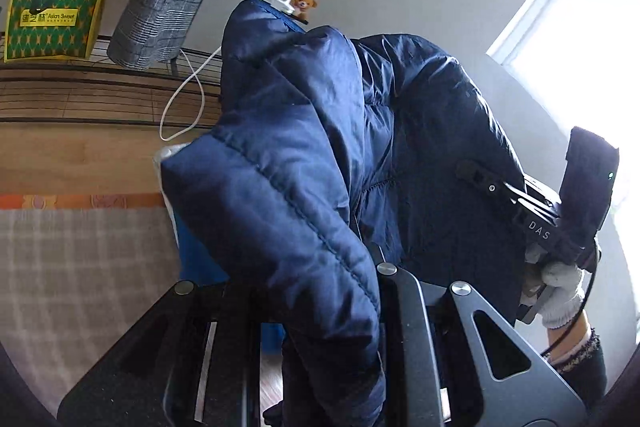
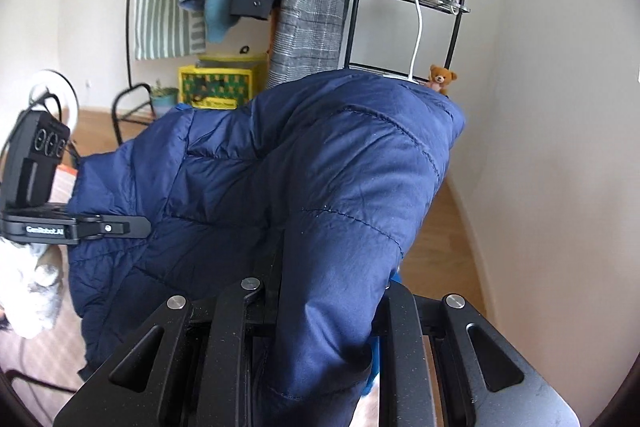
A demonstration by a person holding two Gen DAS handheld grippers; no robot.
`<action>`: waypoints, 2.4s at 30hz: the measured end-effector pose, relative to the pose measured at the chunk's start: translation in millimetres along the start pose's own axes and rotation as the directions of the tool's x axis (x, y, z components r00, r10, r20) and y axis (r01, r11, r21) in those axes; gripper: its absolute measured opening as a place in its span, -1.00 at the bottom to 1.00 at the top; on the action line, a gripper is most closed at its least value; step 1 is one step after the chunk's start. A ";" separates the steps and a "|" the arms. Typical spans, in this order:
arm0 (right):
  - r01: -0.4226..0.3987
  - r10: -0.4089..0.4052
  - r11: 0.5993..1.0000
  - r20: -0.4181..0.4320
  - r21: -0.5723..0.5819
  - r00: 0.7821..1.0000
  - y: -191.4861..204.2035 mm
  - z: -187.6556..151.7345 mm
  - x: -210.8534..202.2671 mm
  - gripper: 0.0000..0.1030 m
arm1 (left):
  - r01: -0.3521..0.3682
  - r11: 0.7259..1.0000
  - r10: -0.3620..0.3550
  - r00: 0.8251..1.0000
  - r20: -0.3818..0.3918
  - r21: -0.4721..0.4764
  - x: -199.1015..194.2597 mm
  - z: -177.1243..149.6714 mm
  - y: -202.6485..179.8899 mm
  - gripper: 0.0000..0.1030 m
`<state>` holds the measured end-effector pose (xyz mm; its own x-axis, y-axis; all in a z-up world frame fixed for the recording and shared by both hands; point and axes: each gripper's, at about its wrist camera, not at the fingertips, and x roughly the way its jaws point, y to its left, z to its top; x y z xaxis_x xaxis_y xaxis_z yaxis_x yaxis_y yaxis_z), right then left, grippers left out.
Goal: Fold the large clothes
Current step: 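Grip the folded jacket bundle with both tools and lift it off the blanket, then carry the bundle toward the rack and set it down, opening both tools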
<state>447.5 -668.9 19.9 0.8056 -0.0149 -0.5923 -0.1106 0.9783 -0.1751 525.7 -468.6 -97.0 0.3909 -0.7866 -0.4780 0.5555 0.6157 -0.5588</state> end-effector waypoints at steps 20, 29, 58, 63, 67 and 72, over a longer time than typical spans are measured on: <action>0.118 -0.117 0.993 -0.132 -0.002 0.984 -23.7 -24.6 107.8 -0.25 | -0.131 0.991 0.131 0.991 0.001 -0.030 74.1 -5.4 57.6 -0.65; 0.205 -0.205 0.933 -0.029 0.296 0.978 -67.3 -51.9 48.9 0.21 | -0.186 0.978 0.187 0.982 0.002 -0.094 75.8 -6.8 67.4 -0.26; 0.115 -0.148 0.950 0.095 0.291 0.984 57.9 -81.2 -214.0 0.21 | -0.374 0.924 0.342 0.903 0.260 0.085 -242.0 -1.7 -80.7 0.06; 0.131 -0.176 0.953 0.143 0.274 0.974 89.8 -59.7 -288.5 0.25 | -0.350 0.923 0.293 0.909 0.297 0.159 -322.3 -27.7 -135.0 0.06; 0.149 -0.206 0.945 0.177 0.292 0.962 115.5 -54.9 -338.1 0.39 | -0.303 0.932 0.243 0.929 0.278 0.198 -364.4 -61.4 -159.4 0.16; 0.182 -0.236 0.945 0.181 0.272 0.955 153.6 -57.2 -375.5 0.39 | -0.264 0.922 0.197 0.949 0.245 0.283 -403.2 -111.2 -188.4 0.17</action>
<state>94.7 -524.8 170.4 0.9005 -0.2078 -0.3820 0.2006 0.9779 -0.0589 181.8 -262.3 125.6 0.6603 -0.6370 -0.3978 0.6164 0.7623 -0.1976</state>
